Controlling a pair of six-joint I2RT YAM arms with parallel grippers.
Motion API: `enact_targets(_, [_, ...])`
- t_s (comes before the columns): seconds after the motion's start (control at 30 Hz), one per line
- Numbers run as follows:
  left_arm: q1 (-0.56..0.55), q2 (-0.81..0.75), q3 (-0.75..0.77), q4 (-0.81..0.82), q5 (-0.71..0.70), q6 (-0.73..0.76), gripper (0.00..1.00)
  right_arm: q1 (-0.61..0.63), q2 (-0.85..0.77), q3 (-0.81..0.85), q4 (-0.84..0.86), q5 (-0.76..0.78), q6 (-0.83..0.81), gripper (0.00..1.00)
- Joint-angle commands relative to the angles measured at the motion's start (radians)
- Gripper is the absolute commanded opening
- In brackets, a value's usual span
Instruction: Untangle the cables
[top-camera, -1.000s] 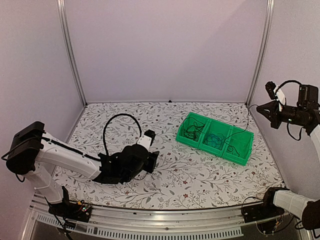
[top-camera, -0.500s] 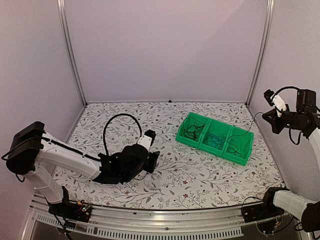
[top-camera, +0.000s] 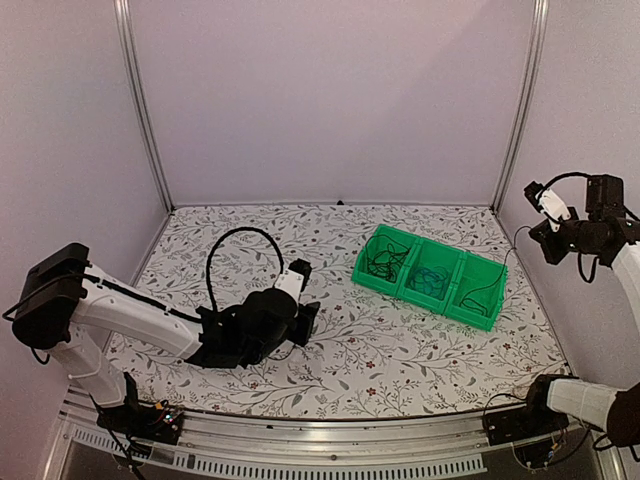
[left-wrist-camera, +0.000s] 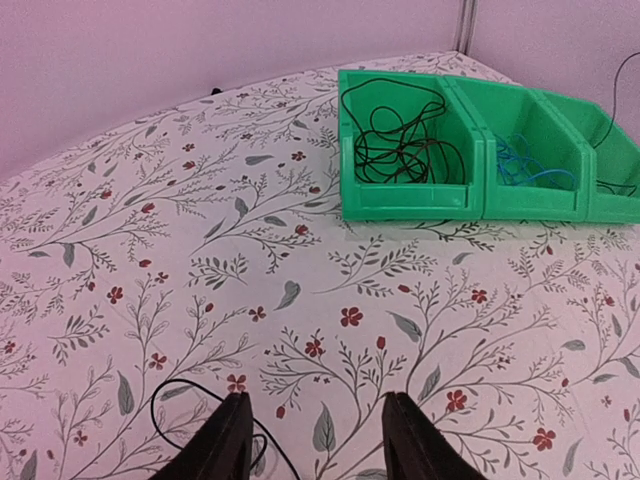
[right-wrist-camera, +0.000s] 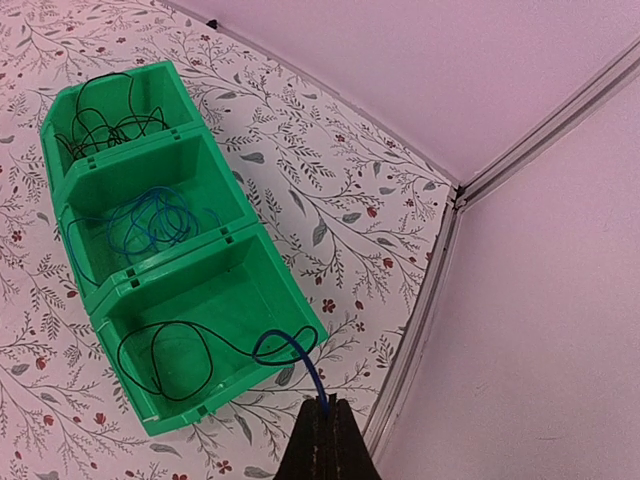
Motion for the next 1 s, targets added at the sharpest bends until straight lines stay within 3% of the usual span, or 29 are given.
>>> enact_targets(0.0, [-0.012, 0.015, -0.005, 0.037, 0.003, -0.009, 0.46, -0.004, 0.041, 0.014, 0.043, -0.087, 0.002, 0.0])
enact_targets(0.2, [-0.016, 0.019, -0.005, 0.03, 0.004, -0.012, 0.46, -0.005, 0.179, -0.017, 0.054, -0.283, 0.017, 0.0])
enact_targets(0.47, [-0.017, 0.011, -0.011, 0.016, -0.002, -0.019, 0.46, -0.004, 0.339, -0.1, 0.161, -0.354, 0.047, 0.0])
enact_targets(0.97, [-0.018, 0.008, 0.022, -0.042, -0.006, -0.03, 0.46, 0.019, 0.597, -0.184, 0.316, -0.237, 0.086, 0.0])
